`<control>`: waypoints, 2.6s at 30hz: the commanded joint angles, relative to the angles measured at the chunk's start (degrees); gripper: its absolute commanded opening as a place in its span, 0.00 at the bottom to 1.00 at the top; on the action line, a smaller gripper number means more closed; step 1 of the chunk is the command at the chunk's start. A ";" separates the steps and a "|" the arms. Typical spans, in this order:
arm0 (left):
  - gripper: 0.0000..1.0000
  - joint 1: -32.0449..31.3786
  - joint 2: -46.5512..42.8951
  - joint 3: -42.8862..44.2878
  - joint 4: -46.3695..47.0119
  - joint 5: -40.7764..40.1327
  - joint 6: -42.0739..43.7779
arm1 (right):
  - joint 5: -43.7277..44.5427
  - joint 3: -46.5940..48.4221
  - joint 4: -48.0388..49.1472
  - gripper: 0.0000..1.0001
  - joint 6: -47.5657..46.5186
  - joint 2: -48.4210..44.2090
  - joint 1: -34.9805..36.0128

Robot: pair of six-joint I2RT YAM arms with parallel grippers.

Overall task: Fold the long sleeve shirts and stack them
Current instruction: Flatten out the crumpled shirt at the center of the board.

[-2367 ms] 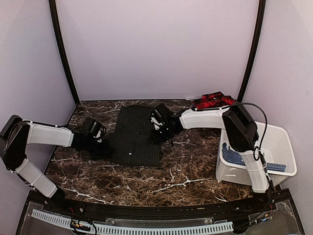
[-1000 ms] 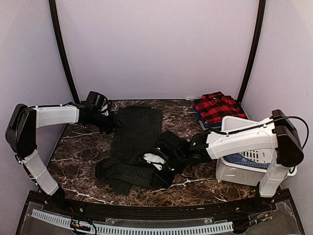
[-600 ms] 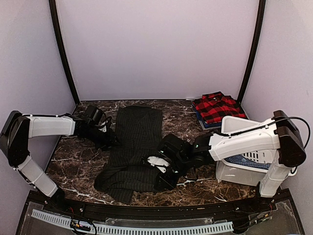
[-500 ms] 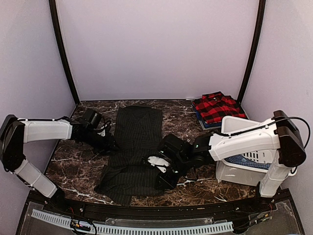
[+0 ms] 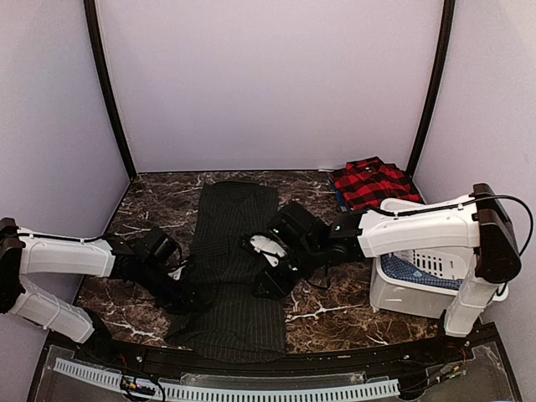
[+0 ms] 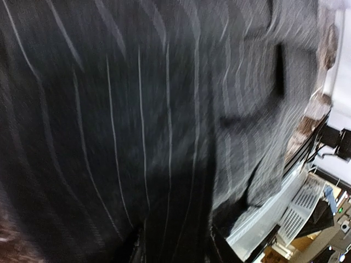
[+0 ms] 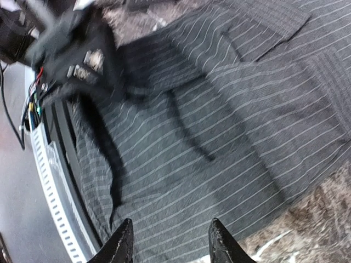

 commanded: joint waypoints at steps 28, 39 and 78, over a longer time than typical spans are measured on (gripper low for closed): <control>0.64 -7.98 -0.36 14.59 2.31 -19.83 1.01 | 23.84 -3.05 16.22 0.82 13.38 -1.45 -7.34; 0.66 1.28 3.62 14.70 10.86 -29.17 3.33 | 34.48 -3.69 14.99 0.99 14.15 -4.90 -8.18; 0.41 10.69 20.72 17.43 18.18 -24.81 0.39 | 19.07 6.39 12.44 0.78 5.39 8.61 -8.82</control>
